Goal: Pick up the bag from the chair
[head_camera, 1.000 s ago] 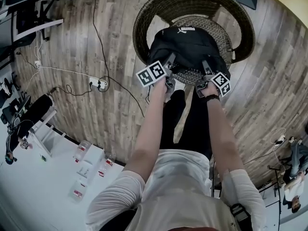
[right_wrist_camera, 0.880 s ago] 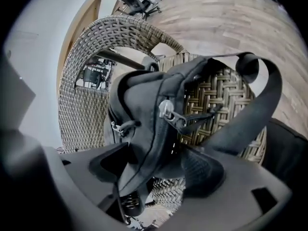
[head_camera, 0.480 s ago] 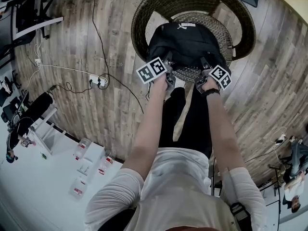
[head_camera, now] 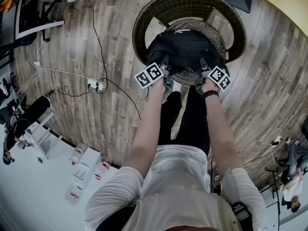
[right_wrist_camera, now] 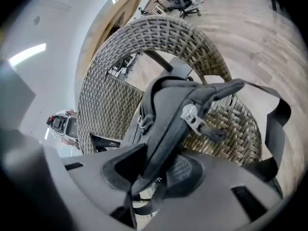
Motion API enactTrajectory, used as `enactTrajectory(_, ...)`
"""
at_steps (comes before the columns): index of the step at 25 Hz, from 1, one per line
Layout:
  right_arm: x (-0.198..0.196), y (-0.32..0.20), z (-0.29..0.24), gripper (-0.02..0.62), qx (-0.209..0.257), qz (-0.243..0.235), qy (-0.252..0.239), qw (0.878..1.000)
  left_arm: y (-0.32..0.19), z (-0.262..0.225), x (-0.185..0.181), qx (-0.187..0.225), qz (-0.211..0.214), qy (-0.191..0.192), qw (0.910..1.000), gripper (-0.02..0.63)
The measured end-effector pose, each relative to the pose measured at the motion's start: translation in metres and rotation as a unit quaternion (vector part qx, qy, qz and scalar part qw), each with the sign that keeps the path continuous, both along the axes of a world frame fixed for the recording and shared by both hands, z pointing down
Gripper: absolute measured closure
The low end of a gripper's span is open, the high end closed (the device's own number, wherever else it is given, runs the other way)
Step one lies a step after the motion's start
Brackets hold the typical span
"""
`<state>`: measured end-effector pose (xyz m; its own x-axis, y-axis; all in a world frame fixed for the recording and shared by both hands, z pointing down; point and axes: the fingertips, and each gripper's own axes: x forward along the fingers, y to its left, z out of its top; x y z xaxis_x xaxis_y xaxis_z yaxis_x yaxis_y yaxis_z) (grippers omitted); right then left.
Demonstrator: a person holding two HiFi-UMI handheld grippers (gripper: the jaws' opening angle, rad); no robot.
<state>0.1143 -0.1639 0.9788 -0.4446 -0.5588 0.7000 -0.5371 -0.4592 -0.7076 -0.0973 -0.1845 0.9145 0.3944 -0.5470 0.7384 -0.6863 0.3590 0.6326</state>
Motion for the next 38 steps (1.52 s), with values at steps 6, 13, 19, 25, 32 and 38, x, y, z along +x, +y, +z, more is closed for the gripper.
enactTrajectory(6, 0.012, -0.004, -0.032, 0.479, 0.016, 0.037, -0.009, 0.999, -0.003, -0.026, 0.009, 0.015, 0.01, 0.003, 0.9998, 0.543)
enactTrajectory(13, 0.017, -0.009, -0.08, 0.482, 0.058, 0.072, -0.021, 0.996, -0.016, -0.07, 0.013, 0.055, 0.037, 0.006, 0.9978, 0.545)
enactTrajectory(19, 0.024, -0.015, -0.133, 0.485, 0.095, 0.092, -0.024, 0.991, -0.024, -0.115, 0.02, 0.09, 0.046, 0.012, 0.9948, 0.545)
enactTrajectory(25, 0.023, -0.026, -0.186, 0.485, 0.145, 0.091, -0.017, 0.985, -0.029, -0.164, 0.018, 0.133, 0.054, 0.021, 0.9895, 0.545)
enactTrajectory(32, 0.025, -0.032, -0.25, 0.486, 0.188, 0.089, -0.016, 0.978, -0.033, -0.219, 0.019, 0.175, 0.047, 0.026, 0.983, 0.545)
enactTrajectory(38, 0.03, -0.036, -0.304, 0.486, 0.226, 0.087, -0.012, 0.97, -0.037, -0.267, 0.022, 0.213, 0.047, 0.031, 0.9754, 0.545)
